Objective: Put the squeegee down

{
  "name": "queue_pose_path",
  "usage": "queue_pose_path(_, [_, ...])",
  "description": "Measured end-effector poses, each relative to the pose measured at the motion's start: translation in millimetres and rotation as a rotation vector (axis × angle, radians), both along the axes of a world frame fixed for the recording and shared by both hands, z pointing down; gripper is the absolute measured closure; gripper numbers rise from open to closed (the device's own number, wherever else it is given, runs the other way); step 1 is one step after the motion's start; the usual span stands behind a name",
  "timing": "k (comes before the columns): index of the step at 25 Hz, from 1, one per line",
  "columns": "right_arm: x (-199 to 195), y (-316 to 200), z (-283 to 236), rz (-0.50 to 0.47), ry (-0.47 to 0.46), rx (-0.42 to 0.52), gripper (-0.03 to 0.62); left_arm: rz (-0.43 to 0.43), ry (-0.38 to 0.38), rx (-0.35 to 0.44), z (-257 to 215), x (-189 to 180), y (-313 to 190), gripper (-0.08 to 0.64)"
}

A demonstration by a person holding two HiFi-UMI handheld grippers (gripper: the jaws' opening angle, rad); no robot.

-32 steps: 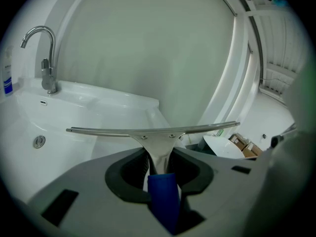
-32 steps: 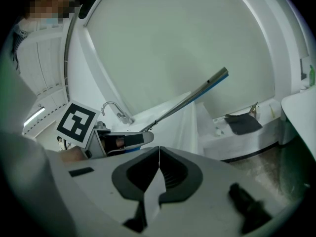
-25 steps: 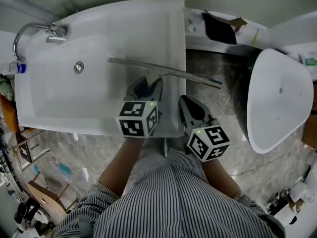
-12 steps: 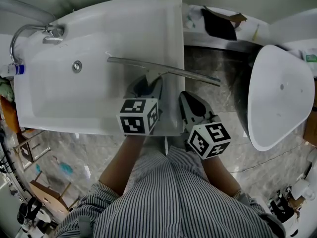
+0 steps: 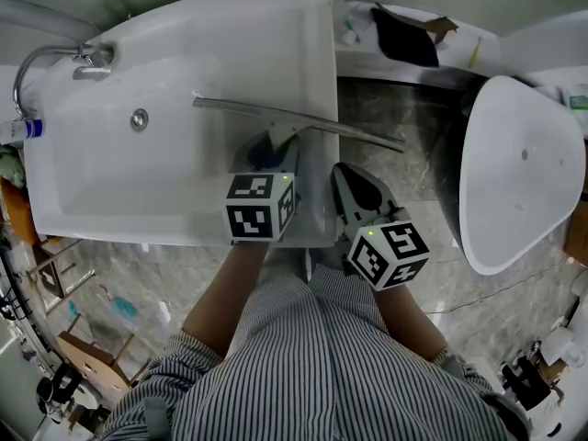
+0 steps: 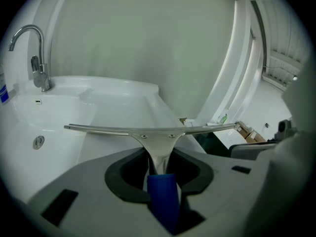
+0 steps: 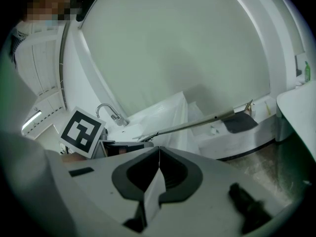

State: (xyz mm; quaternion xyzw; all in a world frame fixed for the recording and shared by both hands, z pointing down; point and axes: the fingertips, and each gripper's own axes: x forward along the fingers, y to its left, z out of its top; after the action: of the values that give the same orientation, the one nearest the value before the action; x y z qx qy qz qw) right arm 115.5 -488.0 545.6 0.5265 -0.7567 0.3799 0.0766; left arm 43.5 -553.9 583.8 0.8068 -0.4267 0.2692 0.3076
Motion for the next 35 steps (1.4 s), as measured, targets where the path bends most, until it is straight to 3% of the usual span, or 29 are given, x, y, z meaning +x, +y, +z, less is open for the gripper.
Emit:
queue_pose_path(16, [0.8, 6.7, -0.4, 0.008, -0.002, 0.004, 0.577, 0.032, -0.096, 0.014, 11.6, -0.4, 6.4, 0.431])
queue_pose_path(25, [-0.7, 6.3, -3.5, 0.018, -0.001, 0.011, 0.577, 0.060, -0.096, 0.010, 12.6, 2.0, 7.9, 0.430])
queue_pose_path(30, [-2.9, 10.2, -6.8, 0.011, 0.001, 0.015, 0.577, 0.141, -0.151, 0.030, 10.9, 1.9, 13.6, 0.396])
queue_pose_path(35, [-6.4, 12.5, -12.3, 0.005, 0.003, 0.025, 0.577, 0.119, -0.144, 0.055, 0.3, -6.4, 14.2, 0.342])
